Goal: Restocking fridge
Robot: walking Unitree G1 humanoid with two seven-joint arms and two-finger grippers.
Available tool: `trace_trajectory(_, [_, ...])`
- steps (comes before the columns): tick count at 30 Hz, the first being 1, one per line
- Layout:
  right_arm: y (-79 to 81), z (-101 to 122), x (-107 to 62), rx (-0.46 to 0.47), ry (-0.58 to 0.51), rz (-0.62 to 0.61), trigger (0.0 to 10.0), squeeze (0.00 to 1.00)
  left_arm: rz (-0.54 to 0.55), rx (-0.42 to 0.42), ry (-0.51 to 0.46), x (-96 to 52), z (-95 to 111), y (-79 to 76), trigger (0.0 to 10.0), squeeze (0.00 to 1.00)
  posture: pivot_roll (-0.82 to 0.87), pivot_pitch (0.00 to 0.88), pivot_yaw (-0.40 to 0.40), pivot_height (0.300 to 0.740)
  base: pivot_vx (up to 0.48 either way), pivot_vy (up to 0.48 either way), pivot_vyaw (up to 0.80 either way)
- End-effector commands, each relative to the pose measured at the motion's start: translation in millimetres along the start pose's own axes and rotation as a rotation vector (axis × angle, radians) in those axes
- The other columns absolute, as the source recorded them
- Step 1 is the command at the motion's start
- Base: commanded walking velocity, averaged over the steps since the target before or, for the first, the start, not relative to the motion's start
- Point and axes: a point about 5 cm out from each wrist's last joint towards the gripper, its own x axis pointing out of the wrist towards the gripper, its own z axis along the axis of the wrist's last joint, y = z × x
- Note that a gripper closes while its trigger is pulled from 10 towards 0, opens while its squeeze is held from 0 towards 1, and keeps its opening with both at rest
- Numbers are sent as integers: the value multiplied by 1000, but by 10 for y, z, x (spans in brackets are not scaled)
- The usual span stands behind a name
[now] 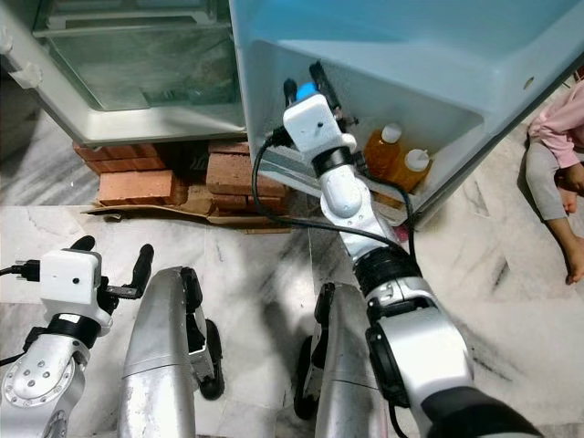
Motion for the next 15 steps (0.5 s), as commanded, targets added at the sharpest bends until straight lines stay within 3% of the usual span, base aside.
trace_trajectory(1, [-1, 98, 49, -11, -67, 4, 10000, 0, -7, 13, 18, -43, -5, 5, 10000, 0, 292, 372, -36, 542, 0, 0, 0])
trace_trajectory(7, [24, 136, -12, -56, -142, 13, 10000, 0, -11, 15, 27, -53, -1, -9, 10000, 0, 293, 374, -29, 542, 0, 0, 0])
trace_trajectory(15, [367, -318, -464, -95, 71, 106, 10000, 0, -14, 12, 35, -76, -2, -15, 10000, 0, 295, 386, -35, 542, 0, 0, 0])
